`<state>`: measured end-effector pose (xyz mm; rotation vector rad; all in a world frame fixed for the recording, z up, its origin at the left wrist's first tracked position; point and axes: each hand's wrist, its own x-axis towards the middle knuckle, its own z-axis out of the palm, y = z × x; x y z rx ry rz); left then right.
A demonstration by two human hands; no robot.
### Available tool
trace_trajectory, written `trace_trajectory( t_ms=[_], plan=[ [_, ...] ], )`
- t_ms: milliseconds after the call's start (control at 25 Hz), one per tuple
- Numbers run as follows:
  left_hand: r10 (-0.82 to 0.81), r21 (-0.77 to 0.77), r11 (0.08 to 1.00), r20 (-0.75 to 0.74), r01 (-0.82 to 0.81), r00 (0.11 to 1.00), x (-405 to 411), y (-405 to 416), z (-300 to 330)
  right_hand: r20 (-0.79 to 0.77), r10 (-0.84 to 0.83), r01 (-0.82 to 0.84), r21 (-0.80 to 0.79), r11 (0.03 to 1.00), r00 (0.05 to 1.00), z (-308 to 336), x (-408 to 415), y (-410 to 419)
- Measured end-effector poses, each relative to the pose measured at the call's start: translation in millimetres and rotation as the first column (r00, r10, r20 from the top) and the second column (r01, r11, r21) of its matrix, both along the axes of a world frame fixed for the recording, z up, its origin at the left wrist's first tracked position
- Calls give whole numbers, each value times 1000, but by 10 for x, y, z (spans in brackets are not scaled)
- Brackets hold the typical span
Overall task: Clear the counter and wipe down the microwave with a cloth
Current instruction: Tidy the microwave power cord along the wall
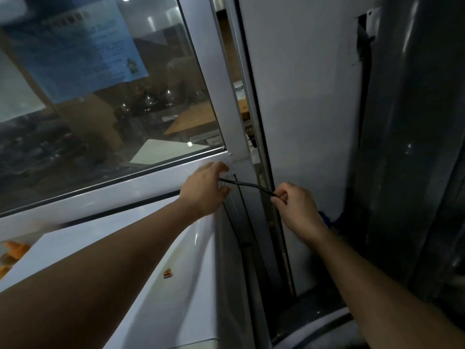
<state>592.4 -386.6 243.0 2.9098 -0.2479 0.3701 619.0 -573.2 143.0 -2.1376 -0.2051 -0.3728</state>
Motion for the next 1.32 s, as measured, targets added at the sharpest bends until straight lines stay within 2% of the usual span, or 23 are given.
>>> trace_trajectory(
  t_ms=[280,640,840,960,1080,1160,1320],
  plan=[
    [-28,64,998,-27,29,999,134,-315,-69,54,15,-11,-68,998,998,364,-99,-10],
    [-45,-91,995,51,49,998,91,-135,56,-17,107,-108,-62,992,994,413,-282,38],
    [-13,-291,956,102,42,995,128,52,217,-151,-3,-29,-208,978,988,180,-331,-90],
    [-5,-365,930,96,40,995,103,95,283,-160,-94,65,-182,981,983,197,-397,-166],
    [-31,-351,934,112,69,993,50,58,420,-62,-151,142,-131,981,987,488,-480,-155],
    [-109,-317,936,147,152,983,-27,-23,556,1,-155,154,-110,982,988,760,-552,-141],
    [-274,-140,943,188,302,943,-225,-232,806,75,-133,140,-105,985,988,1240,-708,-76]
  ],
)
